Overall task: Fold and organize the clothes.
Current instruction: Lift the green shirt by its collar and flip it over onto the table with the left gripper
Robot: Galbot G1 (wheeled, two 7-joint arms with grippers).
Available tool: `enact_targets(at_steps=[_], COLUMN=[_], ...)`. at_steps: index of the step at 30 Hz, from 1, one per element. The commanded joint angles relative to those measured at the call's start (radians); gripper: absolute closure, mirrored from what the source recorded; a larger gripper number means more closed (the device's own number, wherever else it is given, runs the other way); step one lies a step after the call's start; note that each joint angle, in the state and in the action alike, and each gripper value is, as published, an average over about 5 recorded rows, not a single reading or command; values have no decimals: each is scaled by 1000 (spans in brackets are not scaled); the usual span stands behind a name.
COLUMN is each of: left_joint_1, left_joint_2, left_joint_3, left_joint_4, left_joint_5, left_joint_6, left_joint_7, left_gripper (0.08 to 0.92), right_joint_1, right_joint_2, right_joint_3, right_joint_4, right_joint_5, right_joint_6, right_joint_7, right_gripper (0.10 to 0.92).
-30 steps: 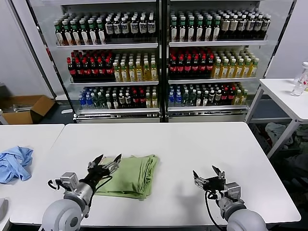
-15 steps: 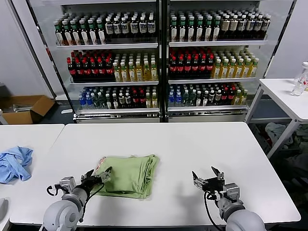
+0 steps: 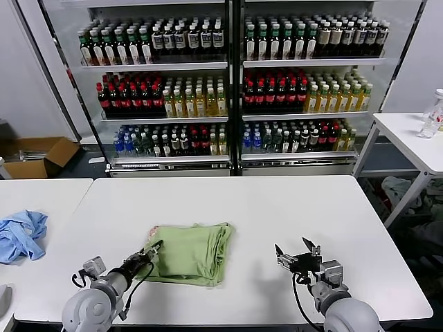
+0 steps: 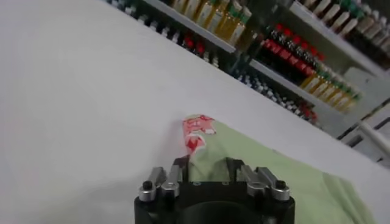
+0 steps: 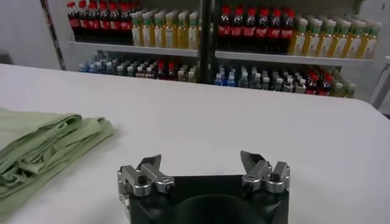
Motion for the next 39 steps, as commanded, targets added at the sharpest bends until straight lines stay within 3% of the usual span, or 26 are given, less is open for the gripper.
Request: enact_targets(at_steps=[1,8,11,14,19,21,23,26,30,34,39], left_joint_1=[-6,1,18,25,52,73,99,128,99,-1,-141], left_joint_2=[-39,-76,-59,23,241,297,306,248,75,-111,-295], left_joint_3=[-136,-294,-402,-518,-684,-691,-605,-324,56,262,394], left_joint_4=[29,21,3,5,-64,-151,-251,-360,-378,-353,-235], left_joint_5=[-386,-526,-569,-583,-463,-368,-210,133,391,298,140], left_joint_6=[7,7,8,8,8,8,5,-14,-52,-60,-71], left_joint_7=[21,-3,-17,-27,-30,-41,-48,-67,-126,-189,-251], left_gripper=[614,821,884,900,900,900,900,900,900,900,900], right_joint_1=[-1,-14,-15,-9,7,12,14,16,15,9,-8], right_joint_2=[-7,-33,-34,-30,-12,-3,4,8,3,-9,-29], right_joint_3=[-2,28,37,38,23,14,4,-9,-13,-5,21], right_joint_4=[7,24,26,24,30,37,43,49,62,72,79], right_joint_5=[9,32,39,45,44,38,19,-24,-67,-102,-119], right_joint_6=[1,2,5,10,14,15,19,31,53,78,99], right_joint_7=[2,4,4,3,1,0,-3,-8,-11,-11,-13], right_gripper=[203,203,203,203,203,203,203,203,203,203,203])
